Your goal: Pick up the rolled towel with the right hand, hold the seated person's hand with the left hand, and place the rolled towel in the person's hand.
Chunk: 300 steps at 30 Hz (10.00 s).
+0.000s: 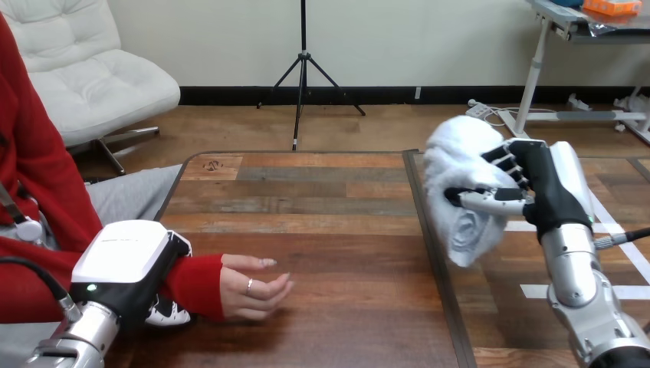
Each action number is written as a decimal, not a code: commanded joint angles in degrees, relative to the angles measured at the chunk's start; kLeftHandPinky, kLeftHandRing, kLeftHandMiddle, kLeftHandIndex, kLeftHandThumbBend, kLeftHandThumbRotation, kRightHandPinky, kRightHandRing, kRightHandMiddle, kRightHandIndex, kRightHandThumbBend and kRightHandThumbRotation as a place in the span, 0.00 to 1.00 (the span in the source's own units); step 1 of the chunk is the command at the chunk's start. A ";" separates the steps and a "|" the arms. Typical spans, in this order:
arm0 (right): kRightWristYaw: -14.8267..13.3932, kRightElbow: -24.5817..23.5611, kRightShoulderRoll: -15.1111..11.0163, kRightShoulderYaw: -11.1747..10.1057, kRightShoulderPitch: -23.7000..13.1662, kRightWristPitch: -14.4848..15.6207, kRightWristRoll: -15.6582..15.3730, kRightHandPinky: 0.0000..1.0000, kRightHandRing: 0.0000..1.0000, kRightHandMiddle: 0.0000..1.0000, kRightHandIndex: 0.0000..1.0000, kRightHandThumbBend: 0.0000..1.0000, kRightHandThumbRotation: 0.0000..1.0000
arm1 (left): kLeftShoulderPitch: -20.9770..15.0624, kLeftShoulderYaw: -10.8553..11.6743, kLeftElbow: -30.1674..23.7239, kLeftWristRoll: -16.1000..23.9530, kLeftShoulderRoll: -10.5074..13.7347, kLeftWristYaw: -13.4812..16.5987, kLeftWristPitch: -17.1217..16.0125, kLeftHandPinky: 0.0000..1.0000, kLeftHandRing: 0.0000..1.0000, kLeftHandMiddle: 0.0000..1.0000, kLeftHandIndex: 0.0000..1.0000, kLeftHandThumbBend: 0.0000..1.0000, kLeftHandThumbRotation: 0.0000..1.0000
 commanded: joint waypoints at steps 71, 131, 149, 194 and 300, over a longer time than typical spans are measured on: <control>14.43 -34.30 9.32 1.53 8.12 6.30 1.77 0.24 0.30 0.36 0.42 0.73 0.00 | -19.70 1.39 -4.35 -2.61 -6.06 -0.91 -1.54 0.25 0.29 0.35 0.37 0.73 0.00; 18.29 -44.34 11.80 4.70 12.35 5.80 2.03 0.25 0.30 0.36 0.42 0.70 0.00 | -26.99 0.23 2.51 -2.81 -10.90 -0.24 -2.96 0.21 0.28 0.35 0.36 0.72 0.00; 19.74 -47.92 12.06 5.09 13.64 4.36 3.14 0.24 0.29 0.35 0.41 0.70 0.00 | -27.87 0.59 3.24 -3.36 -11.34 0.37 -3.57 0.21 0.27 0.34 0.36 0.72 0.00; 23.02 -55.60 12.32 6.04 15.85 7.63 6.02 0.24 0.29 0.36 0.41 0.71 0.00 | -27.96 0.32 2.90 -5.20 -11.29 -0.40 -3.32 0.25 0.29 0.35 0.36 0.71 0.00; 27.61 -54.20 8.95 3.72 20.20 12.13 10.08 0.67 0.78 0.80 0.79 1.00 1.00 | -12.43 5.24 -23.64 -24.25 -7.29 -32.43 12.14 0.85 0.87 0.88 0.91 1.00 0.93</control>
